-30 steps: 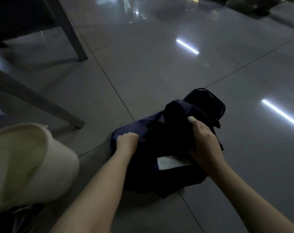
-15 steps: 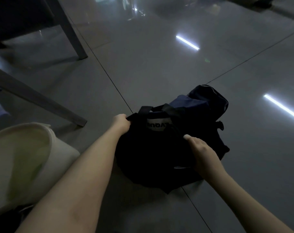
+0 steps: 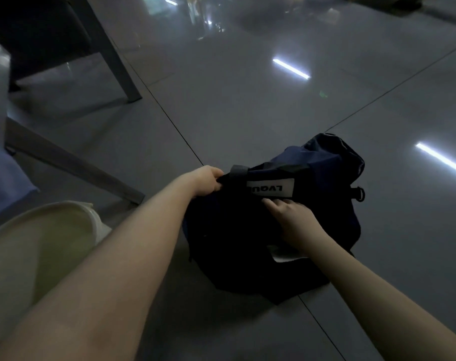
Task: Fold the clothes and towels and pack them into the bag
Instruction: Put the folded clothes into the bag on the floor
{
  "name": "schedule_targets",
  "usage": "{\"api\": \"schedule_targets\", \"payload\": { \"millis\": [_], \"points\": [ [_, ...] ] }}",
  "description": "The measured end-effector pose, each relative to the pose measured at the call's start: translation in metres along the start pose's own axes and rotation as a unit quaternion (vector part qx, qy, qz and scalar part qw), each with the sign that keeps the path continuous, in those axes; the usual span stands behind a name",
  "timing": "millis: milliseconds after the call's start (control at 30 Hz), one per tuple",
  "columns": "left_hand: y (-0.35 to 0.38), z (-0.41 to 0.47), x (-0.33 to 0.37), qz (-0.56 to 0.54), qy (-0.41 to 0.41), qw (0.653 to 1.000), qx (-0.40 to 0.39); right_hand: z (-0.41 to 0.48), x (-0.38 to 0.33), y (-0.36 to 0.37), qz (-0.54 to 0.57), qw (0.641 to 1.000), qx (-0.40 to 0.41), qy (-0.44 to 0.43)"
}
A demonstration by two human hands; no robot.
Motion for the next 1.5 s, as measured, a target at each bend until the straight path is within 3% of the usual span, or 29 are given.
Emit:
{"api": "schedule_targets", "payload": {
  "millis": [67, 233, 300, 433, 700, 800, 900, 1033, 1133, 1233, 1300, 1367, 1500],
  "points": [
    [0.014, 0.0, 0.01, 0.009, 0.019, 1.0, -0.006, -0.001, -0.009, 0.009, -0.001, 1.0, -0.009, -0.011],
    [0.041, 0.009, 0.033, -0.122, 0.022, 0.991, -0.05, -0.005, -0.013, 0.015, -0.006, 1.0, 0.022, -0.015],
    [0.035, 0.009, 0.036, -0.18, 0.016, 0.984, -0.002, -0.007, -0.013, 0.016, -0.006, 1.0, 0.02, -0.018],
    [0.008, -0.003, 0.045, -0.388, 0.012, 0.919, 0.072, -0.017, -0.009, 0.013, 0.003, 0.999, 0.051, -0.005],
    [-0.077, -0.052, 0.073, -0.386, 0.062, 0.914, 0.108, -0.019, -0.016, -0.016, -0.028, 0.997, 0.069, 0.003],
    [-0.107, -0.069, 0.07, -0.433, 0.07, 0.884, 0.163, -0.013, -0.02, -0.025, -0.049, 0.996, 0.073, -0.004],
    [-0.13, -0.081, 0.063, -0.452, 0.074, 0.866, 0.201, -0.011, -0.021, -0.019, -0.075, 0.997, 0.025, 0.004],
    [-0.134, -0.085, 0.067, -0.471, 0.1, 0.857, 0.181, -0.007, -0.015, -0.011, -0.085, 0.996, 0.002, 0.016],
    [-0.123, -0.077, 0.07, -0.335, 0.092, 0.915, 0.204, -0.006, -0.018, -0.003, -0.085, 0.996, -0.006, 0.011],
    [-0.098, -0.062, 0.084, 0.013, 0.132, 0.971, 0.201, -0.009, -0.021, 0.011, -0.085, 0.996, -0.005, 0.013],
    [-0.07, -0.053, 0.086, 0.239, 0.108, 0.952, 0.159, -0.011, -0.018, 0.019, -0.08, 0.997, -0.009, 0.013],
    [-0.047, -0.041, 0.08, 0.396, 0.053, 0.907, 0.133, -0.013, -0.012, 0.022, -0.072, 0.997, -0.012, 0.013],
    [0.001, -0.016, 0.064, 0.484, -0.001, 0.868, 0.112, -0.021, -0.007, 0.017, -0.035, 0.999, 0.032, 0.017]
  ]
}}
Point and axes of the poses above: each hand's wrist, its own z-axis towards the middle knuckle, its own y-axis out of the palm, x = y × z, the point moved 8 cm from there along z, towards the middle knuckle, and after that the axes turned 4 degrees about y, right-handed, at the moved point
